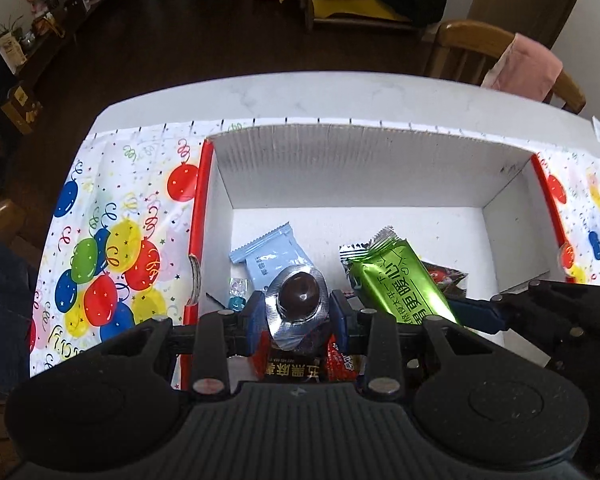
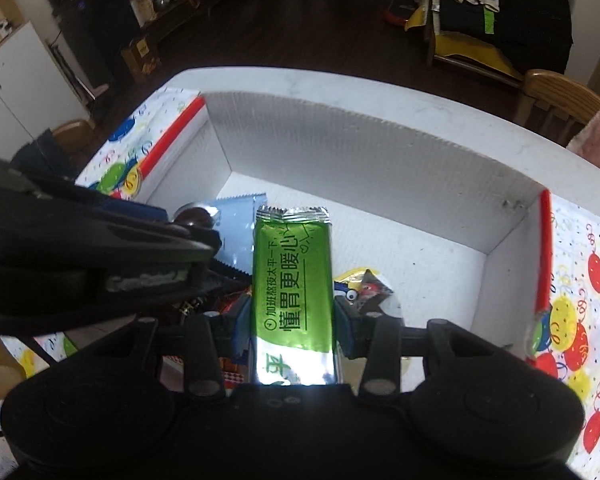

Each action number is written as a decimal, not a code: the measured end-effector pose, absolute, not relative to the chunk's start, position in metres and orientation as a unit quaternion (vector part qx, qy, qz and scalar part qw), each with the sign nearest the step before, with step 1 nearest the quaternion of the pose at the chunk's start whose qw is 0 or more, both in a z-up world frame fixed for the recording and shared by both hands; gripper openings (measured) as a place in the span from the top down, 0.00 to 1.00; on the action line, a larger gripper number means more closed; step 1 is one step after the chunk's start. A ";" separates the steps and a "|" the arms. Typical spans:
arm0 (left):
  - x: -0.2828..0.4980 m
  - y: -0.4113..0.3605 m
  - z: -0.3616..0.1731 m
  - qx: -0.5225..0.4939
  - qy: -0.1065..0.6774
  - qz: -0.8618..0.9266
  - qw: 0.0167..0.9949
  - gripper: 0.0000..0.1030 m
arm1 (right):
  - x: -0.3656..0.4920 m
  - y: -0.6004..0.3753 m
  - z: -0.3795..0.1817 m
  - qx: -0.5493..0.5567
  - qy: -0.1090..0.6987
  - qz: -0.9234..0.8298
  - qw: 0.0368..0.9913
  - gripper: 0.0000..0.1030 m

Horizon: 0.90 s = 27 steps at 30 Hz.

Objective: Organize snacks
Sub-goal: 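Open left tool in box while right tool releases green packet there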

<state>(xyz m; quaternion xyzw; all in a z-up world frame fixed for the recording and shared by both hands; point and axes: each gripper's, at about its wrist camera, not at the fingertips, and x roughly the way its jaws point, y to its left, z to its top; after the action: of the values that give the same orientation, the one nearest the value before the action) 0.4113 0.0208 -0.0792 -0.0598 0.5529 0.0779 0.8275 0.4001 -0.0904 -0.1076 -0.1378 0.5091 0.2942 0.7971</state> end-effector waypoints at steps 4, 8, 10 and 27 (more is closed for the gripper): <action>0.415 0.023 -0.089 -0.063 0.565 0.077 0.819 0.67 | 0.403 -0.088 -0.114 -0.145 0.518 0.290 0.792 0.61; 0.416 0.020 -0.098 -0.056 0.572 0.075 0.815 0.67 | 0.404 -0.087 -0.120 -0.150 0.524 0.289 0.787 0.61; 0.416 0.019 -0.101 -0.054 0.575 0.074 0.813 0.67 | 0.403 -0.086 -0.122 -0.154 0.527 0.288 0.784 0.61; 0.406 0.026 -0.098 -0.065 0.559 0.078 0.823 0.62 | 0.395 -0.091 -0.120 -0.140 0.529 0.279 0.789 0.57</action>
<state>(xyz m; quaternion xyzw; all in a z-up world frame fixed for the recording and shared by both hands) 0.4056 0.0256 -0.0980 -0.0648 0.5590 0.0777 0.8230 0.3954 -0.0906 -0.1200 -0.1402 0.5287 0.2786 0.7894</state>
